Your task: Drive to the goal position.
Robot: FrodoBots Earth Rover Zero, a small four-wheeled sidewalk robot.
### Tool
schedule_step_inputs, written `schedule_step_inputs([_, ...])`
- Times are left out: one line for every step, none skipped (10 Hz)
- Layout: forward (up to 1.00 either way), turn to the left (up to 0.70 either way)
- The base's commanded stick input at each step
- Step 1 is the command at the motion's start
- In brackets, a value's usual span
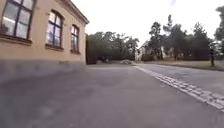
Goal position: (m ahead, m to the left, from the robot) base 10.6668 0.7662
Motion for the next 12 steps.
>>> schedule_step_inputs([0.7,0.0])
schedule_step_inputs([0.7,0.0])
schedule_step_inputs([0.7,0.0])
schedule_step_inputs([0.7,0.0])
schedule_step_inputs([0.7,0.0])
schedule_step_inputs([0.7,0.0])
schedule_step_inputs([0.7,0.0])
schedule_step_inputs([0.7,0.0])
schedule_step_inputs([0.7,0.0])
schedule_step_inputs([0.7,0.0])
schedule_step_inputs([0.7,0.0])
schedule_step_inputs([0.7,0.0])
